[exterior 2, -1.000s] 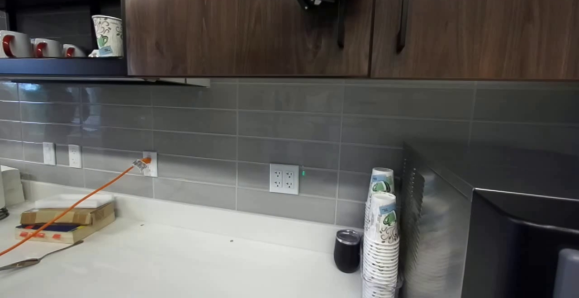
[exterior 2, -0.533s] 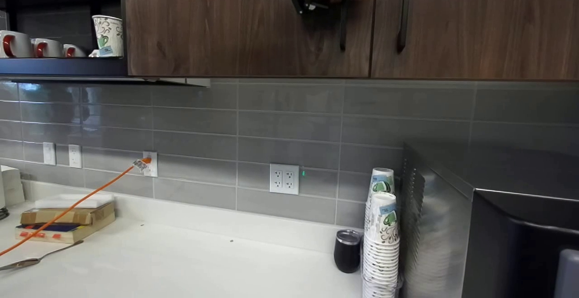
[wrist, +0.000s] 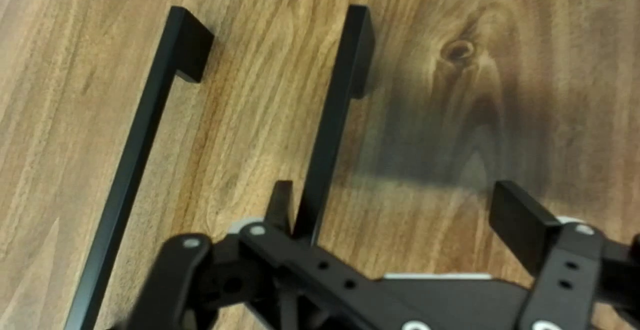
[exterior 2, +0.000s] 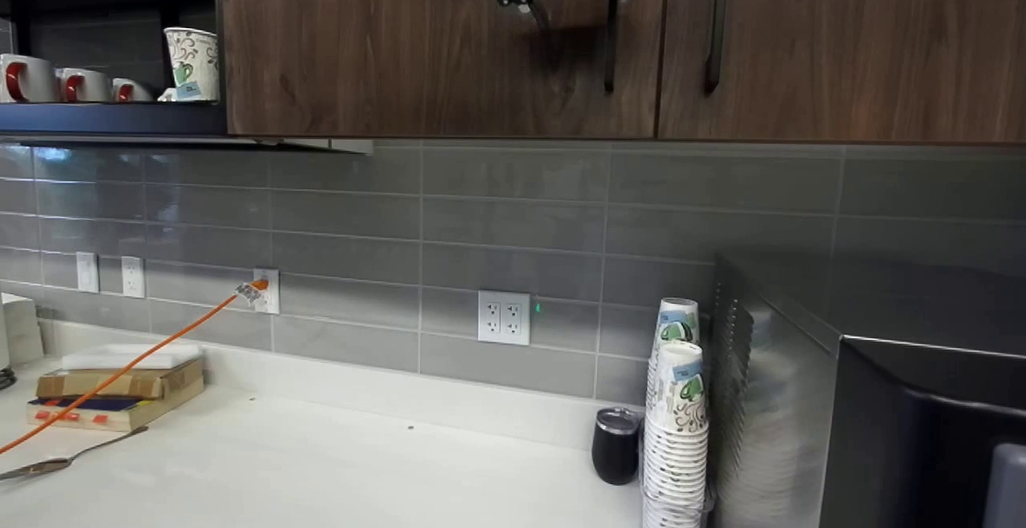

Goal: Open then close the top left cabinet door

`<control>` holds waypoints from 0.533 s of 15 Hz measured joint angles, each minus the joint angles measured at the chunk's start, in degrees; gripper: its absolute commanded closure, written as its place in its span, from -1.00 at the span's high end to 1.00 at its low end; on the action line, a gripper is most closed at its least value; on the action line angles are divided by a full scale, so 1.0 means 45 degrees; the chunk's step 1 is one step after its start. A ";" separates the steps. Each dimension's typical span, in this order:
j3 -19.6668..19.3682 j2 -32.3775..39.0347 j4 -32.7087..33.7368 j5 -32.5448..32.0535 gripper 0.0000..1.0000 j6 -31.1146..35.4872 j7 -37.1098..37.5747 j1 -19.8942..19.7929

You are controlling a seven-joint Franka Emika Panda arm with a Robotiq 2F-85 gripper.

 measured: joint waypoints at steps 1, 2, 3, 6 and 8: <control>0.0130 -0.0232 -0.0113 -0.0012 0.99 -0.0169 0.0000 -0.0130; 0.0287 -0.0528 -0.0277 -0.0012 1.00 -0.0392 0.0000 -0.0182; 0.0491 -0.0875 -0.0445 -0.0037 1.00 -0.0702 0.0011 -0.0222; 0.1205 -0.2055 -0.1017 -0.0161 1.00 -0.1720 0.0109 -0.0385; 0.1579 -0.2852 -0.1422 -0.0360 1.00 -0.2340 0.0198 -0.0452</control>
